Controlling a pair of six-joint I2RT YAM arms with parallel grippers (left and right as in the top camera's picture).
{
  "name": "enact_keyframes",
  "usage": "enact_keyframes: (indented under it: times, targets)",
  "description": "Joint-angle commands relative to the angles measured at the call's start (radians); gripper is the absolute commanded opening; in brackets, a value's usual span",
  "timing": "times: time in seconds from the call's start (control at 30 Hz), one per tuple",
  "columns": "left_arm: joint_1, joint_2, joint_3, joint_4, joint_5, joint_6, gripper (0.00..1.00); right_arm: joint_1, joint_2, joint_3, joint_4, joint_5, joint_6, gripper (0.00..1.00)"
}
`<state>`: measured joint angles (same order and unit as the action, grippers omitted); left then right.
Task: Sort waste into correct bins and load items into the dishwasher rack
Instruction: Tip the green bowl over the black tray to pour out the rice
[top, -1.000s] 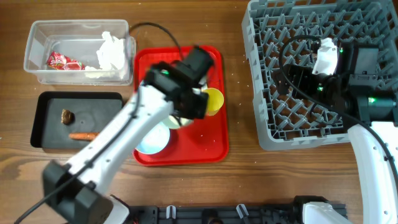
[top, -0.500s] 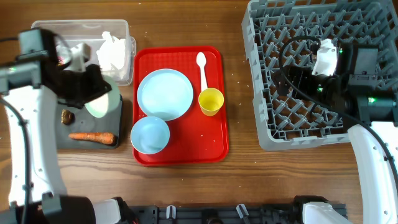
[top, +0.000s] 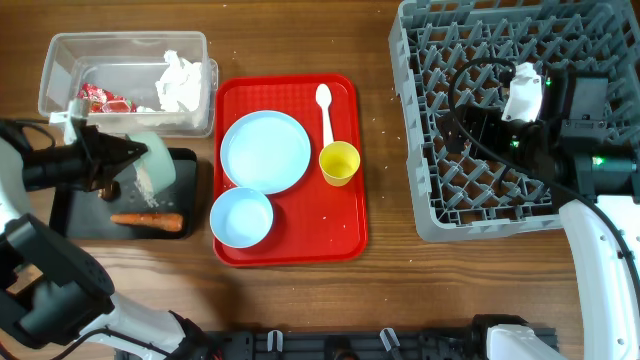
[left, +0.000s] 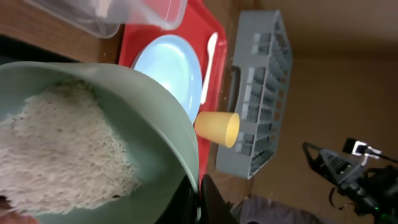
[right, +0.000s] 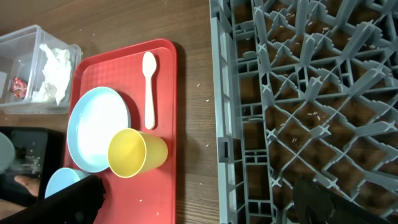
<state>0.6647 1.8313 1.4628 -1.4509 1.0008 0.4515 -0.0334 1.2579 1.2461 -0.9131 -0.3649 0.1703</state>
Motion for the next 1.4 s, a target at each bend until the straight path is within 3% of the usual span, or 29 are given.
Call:
enact_keyframes:
  times: [0.0,0.23,0.5,0.57,0.97,1.23,1.3,1.33,1.37]
  targets:
    - [0.051,0.011,-0.004,-0.005,0.113,0.07,0.04,0.002,0.006,0.01,0.0,0.01,-0.013,1.0]
    - [0.135,0.022,-0.004,-0.004,0.19,0.063,0.04,0.002,0.006,0.01,0.0,0.01,-0.012,1.0]
    - [0.152,0.026,-0.004,-0.129,0.306,0.068,0.04,0.002,0.006,0.01,-0.008,0.01,-0.011,1.0]
    - [0.152,0.026,-0.004,-0.158,0.311,0.118,0.04,0.002,0.006,0.01,-0.012,0.01,-0.011,1.0]
    - [0.175,0.026,-0.004,-0.236,0.332,0.117,0.04,0.002,0.006,0.01,-0.013,0.01,-0.01,1.0]
    - [0.187,0.026,-0.004,-0.1,0.237,0.086,0.04,0.002,0.006,0.01,-0.011,0.01,-0.01,1.0]
    - [0.186,0.029,-0.004,-0.087,0.169,0.01,0.04,0.002,0.006,0.01,-0.011,0.01,-0.01,1.0]
    - [0.186,0.027,-0.004,-0.148,0.181,0.081,0.04,0.002,0.006,0.01,-0.012,0.01,-0.01,1.0]
    - [0.187,0.026,-0.004,-0.091,0.168,0.109,0.04,0.002,0.006,0.01,-0.011,0.01,-0.005,1.0]
